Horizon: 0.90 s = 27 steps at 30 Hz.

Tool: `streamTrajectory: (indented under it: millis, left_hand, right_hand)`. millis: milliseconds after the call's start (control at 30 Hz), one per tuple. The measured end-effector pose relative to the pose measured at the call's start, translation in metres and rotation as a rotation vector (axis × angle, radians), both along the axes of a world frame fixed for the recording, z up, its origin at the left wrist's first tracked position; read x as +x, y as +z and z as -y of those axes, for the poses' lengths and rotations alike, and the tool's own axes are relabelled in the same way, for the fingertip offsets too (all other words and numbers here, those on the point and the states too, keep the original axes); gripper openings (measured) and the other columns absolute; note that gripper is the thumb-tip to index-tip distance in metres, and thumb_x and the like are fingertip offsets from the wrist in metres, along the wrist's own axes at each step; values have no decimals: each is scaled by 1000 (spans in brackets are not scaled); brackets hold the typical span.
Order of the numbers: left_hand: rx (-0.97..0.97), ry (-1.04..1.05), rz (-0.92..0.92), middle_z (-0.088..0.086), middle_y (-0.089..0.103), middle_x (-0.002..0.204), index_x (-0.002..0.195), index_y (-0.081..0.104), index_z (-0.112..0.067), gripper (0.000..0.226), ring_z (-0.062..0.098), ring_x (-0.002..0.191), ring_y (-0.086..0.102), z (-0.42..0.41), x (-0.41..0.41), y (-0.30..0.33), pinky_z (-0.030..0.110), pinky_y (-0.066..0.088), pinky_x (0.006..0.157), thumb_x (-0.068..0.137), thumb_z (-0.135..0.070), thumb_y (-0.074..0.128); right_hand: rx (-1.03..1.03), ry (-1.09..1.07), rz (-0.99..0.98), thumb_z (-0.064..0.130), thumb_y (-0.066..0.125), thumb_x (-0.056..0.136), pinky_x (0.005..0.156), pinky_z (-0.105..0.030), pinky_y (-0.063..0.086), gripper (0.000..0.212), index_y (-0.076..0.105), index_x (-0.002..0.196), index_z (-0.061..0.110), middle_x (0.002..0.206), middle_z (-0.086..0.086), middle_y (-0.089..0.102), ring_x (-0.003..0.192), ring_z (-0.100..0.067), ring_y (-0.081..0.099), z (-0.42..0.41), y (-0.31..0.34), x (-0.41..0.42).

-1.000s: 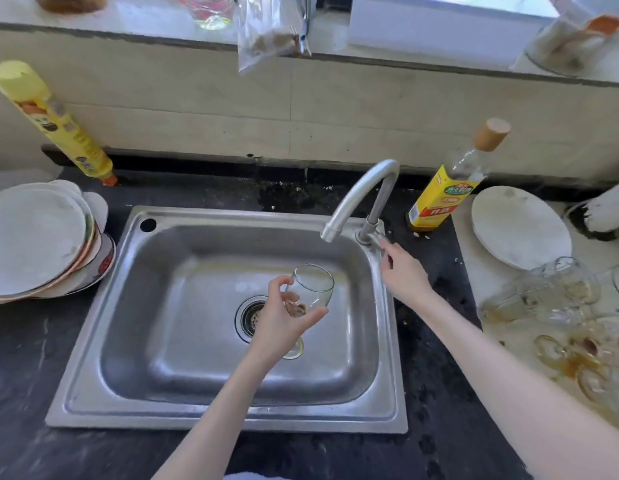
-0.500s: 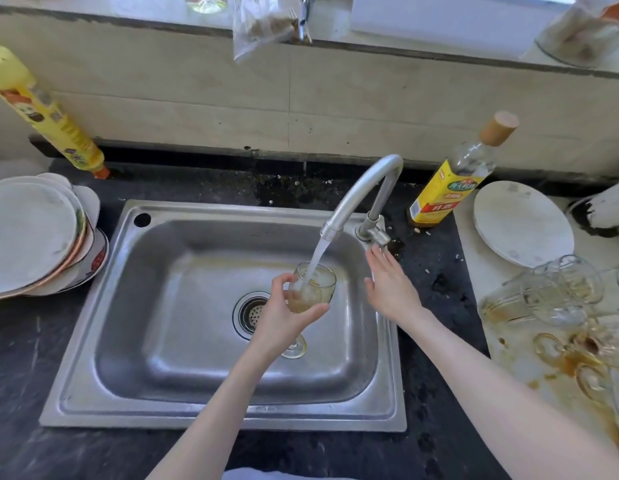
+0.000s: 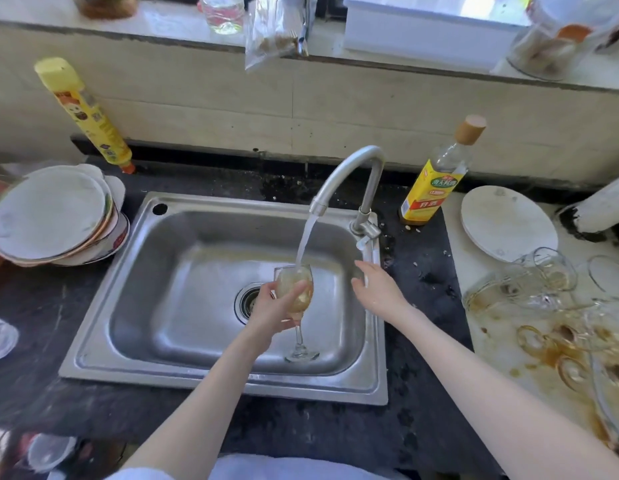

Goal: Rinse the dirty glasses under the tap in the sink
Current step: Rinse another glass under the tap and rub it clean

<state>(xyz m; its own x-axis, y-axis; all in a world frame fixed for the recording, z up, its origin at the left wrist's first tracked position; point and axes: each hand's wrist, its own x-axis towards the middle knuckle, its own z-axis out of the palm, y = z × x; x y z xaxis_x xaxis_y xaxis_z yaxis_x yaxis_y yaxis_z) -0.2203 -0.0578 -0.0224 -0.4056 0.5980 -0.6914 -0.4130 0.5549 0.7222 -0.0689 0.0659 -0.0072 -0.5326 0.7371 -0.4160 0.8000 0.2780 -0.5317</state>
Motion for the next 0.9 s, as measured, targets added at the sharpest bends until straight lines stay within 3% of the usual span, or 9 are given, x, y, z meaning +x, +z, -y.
streamTrajectory:
  millis: [200,267,367,433,600,733,800,900]
  left_hand:
    - [-104,298,606,22,55,99,106,47,-4,52,32,81,63,5,7,-7,35,58,62,80,-44,68]
    - [-81,397,720,22,57,97,105,48,-1,54,32,78,63,-1,8,-12,35,57,64,78,-42,70]
    - [-32,487,827,23,59,98,119,50,3,68,31,78,62,-10,8,-18,37,59,62,74,-43,74]
    - [-5,531,864,25,60,96,124,48,3,72,29,83,62,-15,5,-20,40,59,65,74,-44,73]
    - [75,569,842,22,55,97,121,40,3,70,27,87,60,-28,-6,-15,49,55,72,79,-44,69]
    - [97,540,749,26,54,107,93,45,-2,49,30,79,63,-40,-20,-11,48,55,67,80,-44,67]
    - [105,554,699,27,54,109,94,46,-3,48,32,72,65,-44,-28,-9,45,58,62,81,-44,67]
    - [132,549,619,22,53,103,91,45,-8,44,34,78,65,-48,-37,-8,40,59,64,79,-44,69]
  right_hand:
    - [-360,-100,-54,24,40,99,107,-33,37,40,44,137,10,139,-7,49,128,-21,45,19,19,18]
    - [-467,-134,-62,25,40,99,101,-39,44,36,49,131,9,127,-10,57,119,-28,53,19,25,16]
    - [-548,-163,-101,26,41,99,93,-33,48,36,48,130,8,111,-8,61,106,-26,60,15,29,5]
    - [-563,-168,-117,27,41,100,90,-30,48,37,48,131,8,108,-5,59,98,-19,59,13,29,-1]
    - [-521,-112,-105,27,41,99,92,-32,48,36,52,129,8,119,-8,57,109,-24,58,5,29,-13]
    - [-523,-172,-179,24,41,99,91,-33,48,33,55,125,7,105,-3,60,95,-18,58,-2,22,-25]
    - [-504,-182,-215,22,41,99,93,-36,48,34,59,121,4,101,-4,61,92,-17,56,-3,18,-29]
    - [-407,-125,-219,24,40,99,98,-33,42,34,60,121,7,117,-7,63,109,-18,57,-5,17,-32]
